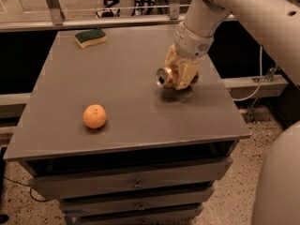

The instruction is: Knock orange can over

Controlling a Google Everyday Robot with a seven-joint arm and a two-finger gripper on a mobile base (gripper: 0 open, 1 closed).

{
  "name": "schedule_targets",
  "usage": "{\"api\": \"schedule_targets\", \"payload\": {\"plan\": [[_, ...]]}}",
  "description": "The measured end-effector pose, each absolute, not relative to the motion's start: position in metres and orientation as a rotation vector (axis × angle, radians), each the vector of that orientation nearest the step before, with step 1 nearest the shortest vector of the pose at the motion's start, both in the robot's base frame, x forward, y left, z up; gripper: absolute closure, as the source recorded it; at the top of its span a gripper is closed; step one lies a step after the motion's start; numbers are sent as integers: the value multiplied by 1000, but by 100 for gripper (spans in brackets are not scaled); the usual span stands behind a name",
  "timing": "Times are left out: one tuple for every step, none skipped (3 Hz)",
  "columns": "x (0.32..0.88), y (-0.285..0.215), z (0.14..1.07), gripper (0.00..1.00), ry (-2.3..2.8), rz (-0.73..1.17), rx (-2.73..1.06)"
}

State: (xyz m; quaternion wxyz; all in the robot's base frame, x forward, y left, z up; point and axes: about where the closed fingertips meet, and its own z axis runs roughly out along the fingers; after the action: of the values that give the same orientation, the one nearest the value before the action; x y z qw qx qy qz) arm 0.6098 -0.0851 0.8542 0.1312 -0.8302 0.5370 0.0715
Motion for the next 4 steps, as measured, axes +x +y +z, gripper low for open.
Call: {"api": "schedule_targets", "payload": {"plan": [[601,-82,851,4,1526,203,-2448],[595,-80,848,0,1498,197,-2479],[595,-81,848,0,1497,196,-2480],[600,-91,851,0,1557,264,-2401]]}}
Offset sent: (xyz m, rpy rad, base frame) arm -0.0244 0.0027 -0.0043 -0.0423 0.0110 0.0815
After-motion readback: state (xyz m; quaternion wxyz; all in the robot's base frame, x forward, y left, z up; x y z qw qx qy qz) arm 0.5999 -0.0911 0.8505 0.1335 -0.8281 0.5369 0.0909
